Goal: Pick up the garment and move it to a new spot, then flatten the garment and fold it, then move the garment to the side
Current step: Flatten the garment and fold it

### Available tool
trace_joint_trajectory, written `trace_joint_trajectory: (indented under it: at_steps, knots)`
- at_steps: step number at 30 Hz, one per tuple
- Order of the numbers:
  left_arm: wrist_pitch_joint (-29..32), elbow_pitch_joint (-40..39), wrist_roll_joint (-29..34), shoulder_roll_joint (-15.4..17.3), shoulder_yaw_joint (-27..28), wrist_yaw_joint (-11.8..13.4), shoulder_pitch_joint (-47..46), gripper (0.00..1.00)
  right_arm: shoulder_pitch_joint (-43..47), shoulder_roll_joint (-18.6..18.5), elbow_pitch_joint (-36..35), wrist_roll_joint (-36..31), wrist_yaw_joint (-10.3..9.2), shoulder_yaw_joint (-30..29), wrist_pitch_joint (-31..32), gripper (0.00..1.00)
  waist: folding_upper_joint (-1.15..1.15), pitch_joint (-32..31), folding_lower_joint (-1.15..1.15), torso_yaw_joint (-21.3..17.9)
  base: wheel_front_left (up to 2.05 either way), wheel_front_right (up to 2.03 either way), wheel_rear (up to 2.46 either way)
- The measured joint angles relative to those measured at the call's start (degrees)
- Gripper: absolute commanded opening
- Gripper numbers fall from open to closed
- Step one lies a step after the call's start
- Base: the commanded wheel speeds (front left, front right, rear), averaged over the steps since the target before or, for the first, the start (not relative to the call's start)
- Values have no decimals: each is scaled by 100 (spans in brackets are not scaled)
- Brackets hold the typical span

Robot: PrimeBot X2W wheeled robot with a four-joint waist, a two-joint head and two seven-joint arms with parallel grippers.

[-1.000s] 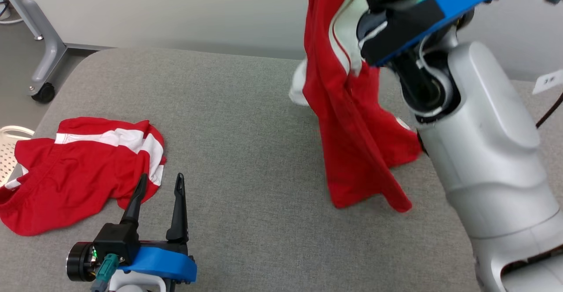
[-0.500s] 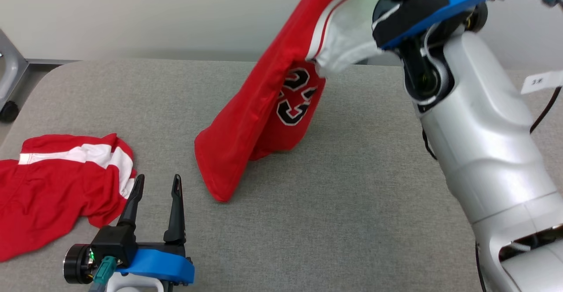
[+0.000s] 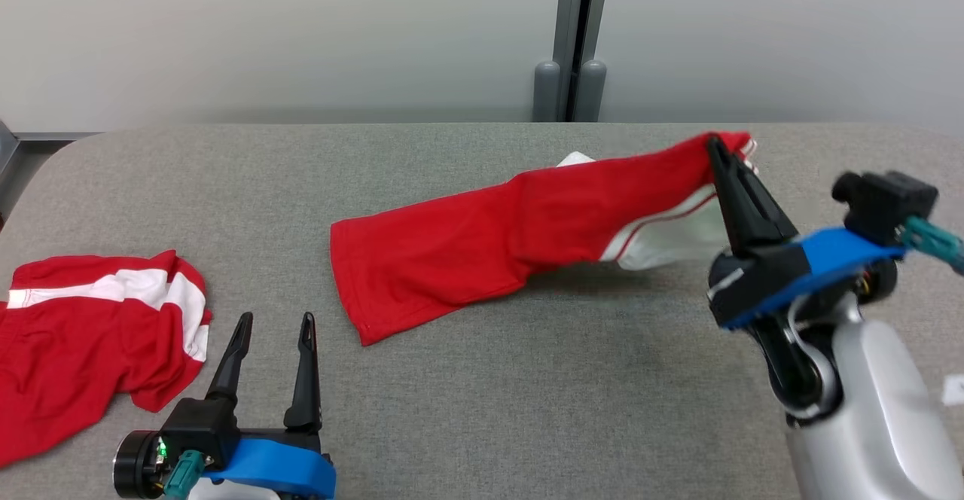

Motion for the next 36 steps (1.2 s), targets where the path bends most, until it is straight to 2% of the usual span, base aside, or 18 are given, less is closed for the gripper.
trace_joint_trajectory:
  at_steps: [5, 7, 9, 12, 17, 22, 23, 26, 27, 28, 29, 30, 36]
  knots:
    - [1, -32, 1, 26, 29, -20, 12, 100, 1656, 8, -2246, 236, 0, -544, 837, 0, 0, 70, 0, -2, 0, 0, 0]
    - [1, -51, 3, 29, 35, -24, 2, 100, 2089, 9, -2652, 323, 0, -851, 1073, 0, 0, 122, 0, -4, 0, 0, 0]
    - [0, -53, 22, 26, 30, -41, -59, 100, 2306, 4, -2683, 322, 0, -1126, 1245, 0, 0, 185, 0, 0, 0, 0, 0]
    - [0, -54, 45, 18, 10, -70, -186, 100, 2231, 7, -2308, 181, 0, -1345, 1372, 0, 0, 281, 0, 41, 0, 0, 0]
    - [1, -45, 102, -20, -42, -130, -403, 100, 1438, 5, -1055, -480, 0, -1599, 1288, 0, 0, 447, 0, 185, 0, 0, 0]
    - [0, -47, 154, -60, -68, -151, -552, 100, 577, 5, 157, -1026, 0, -1717, 769, 0, 0, 598, 1, 424, 0, 0, 0]
    - [0, -49, 164, -80, -60, -155, -567, 100, 258, 9, 580, -1196, 0, -1766, 520, 0, 0, 654, 1, 510, 0, 0, 0]
    - [0, -47, 182, -122, -59, -177, -580, 100, -164, 9, 1174, -1367, 0, -1907, 124, 0, 1, 708, 1, 622, 0, 0, 0]
    - [0, -44, 189, -138, -53, -177, -580, 100, -277, 12, 1346, -1410, 0, -1965, -41, 4, 0, 720, 1, 649, 0, 0, 0]
    - [0, -44, 188, -154, -43, -177, -580, 100, -385, 10, 1521, -1482, 0, -2000, -142, 30, 0, 725, 1, 669, 0, 0, 0]
    - [0, -43, 185, -170, -37, -179, -579, 100, -477, 11, 1678, -1555, 0, -2048, -282, 91, 0, 725, 1, 684, 0, 0, 0]
    - [0, -37, 174, -180, -31, -188, -579, 100, -552, 11, 1807, -1610, 0, -2082, -427, 100, 1, 716, 1, 692, 0, 0, 0]
    - [0, 74, 148, -236, 4, -207, -524, 100, -662, -3, 2423, -1833, 0, -2098, -751, 100, 0, 537, 1, 675, 0, 0, 0]
